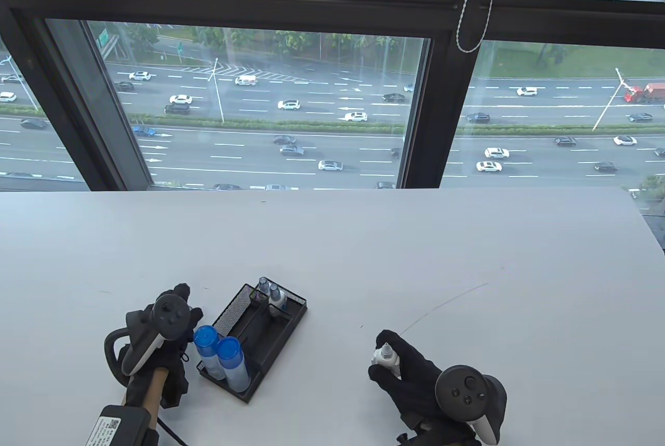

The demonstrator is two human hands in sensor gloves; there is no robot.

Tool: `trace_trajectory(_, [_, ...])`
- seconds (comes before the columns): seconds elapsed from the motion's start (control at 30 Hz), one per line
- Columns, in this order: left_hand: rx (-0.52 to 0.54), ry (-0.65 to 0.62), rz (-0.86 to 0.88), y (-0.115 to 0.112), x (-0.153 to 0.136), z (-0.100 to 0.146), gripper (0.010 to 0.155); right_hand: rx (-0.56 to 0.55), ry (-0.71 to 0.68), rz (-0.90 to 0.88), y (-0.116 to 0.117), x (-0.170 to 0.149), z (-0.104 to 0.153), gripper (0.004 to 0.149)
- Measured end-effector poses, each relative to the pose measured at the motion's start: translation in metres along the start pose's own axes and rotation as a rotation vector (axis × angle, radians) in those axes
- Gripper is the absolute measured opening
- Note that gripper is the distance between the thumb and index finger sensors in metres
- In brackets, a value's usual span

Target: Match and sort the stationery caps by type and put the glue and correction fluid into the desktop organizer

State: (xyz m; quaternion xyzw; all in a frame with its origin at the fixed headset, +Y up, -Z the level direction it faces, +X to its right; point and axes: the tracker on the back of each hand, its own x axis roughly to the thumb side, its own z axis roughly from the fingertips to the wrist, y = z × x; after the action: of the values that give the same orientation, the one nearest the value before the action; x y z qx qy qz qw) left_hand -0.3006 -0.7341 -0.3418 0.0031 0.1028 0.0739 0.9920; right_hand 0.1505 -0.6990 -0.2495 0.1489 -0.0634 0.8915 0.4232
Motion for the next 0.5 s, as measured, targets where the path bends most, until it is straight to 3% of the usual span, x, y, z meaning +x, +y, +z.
trace_trajectory(0.3, [-0.090,0.003,-0.118,-0.027,0.008,-0.013,0.052,0.009,0.003,0.007,-0.001,0.000,-0.001,0.061])
trace_trajectory(0.5, [-0.054,0.037,-0.133,-0.032,0.003,-0.016,0.049,0.002,0.011,0.004,-0.002,-0.001,-0.002,0.061])
